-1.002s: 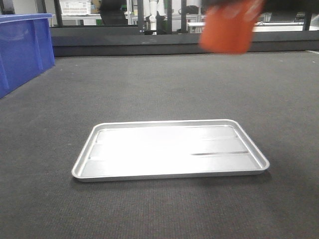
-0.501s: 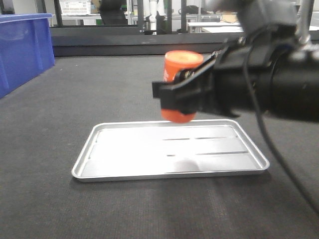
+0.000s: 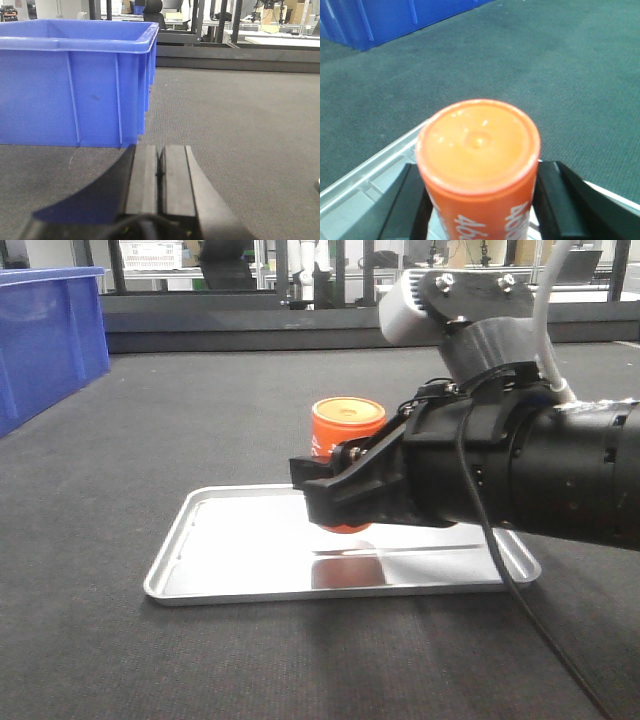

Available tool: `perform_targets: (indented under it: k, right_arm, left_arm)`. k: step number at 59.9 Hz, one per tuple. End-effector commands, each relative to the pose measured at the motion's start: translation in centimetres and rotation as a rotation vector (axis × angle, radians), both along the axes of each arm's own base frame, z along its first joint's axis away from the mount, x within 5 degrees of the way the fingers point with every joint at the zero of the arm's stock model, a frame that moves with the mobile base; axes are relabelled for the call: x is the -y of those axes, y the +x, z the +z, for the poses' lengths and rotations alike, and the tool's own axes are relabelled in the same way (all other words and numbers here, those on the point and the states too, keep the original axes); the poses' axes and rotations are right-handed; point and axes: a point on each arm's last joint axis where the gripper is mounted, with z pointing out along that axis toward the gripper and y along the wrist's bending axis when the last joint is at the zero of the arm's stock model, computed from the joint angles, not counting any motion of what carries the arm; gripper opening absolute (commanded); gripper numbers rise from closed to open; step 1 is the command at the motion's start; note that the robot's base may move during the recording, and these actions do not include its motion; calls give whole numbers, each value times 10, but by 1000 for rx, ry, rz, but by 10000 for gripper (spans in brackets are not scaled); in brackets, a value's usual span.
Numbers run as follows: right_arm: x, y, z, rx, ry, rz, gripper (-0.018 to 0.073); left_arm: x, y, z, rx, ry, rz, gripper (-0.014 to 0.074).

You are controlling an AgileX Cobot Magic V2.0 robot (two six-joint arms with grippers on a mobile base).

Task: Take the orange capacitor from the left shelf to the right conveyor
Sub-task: 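Lower the held orange cylinder onto the silver tray with the right gripper, then open the right gripper and raise it away from the cylinder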

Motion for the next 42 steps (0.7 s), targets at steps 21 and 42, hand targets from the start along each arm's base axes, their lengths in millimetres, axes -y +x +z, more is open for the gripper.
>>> perform_targets:
  k: [21, 42]
  right_arm:
    - [-3, 3, 26, 126, 125, 7, 543]
    - [-2, 2, 35, 197, 180, 7, 542]
  left_arm:
    - [0, 0, 1, 76, -10, -7, -126]
    - [0, 0, 1, 76, -10, -7, -126]
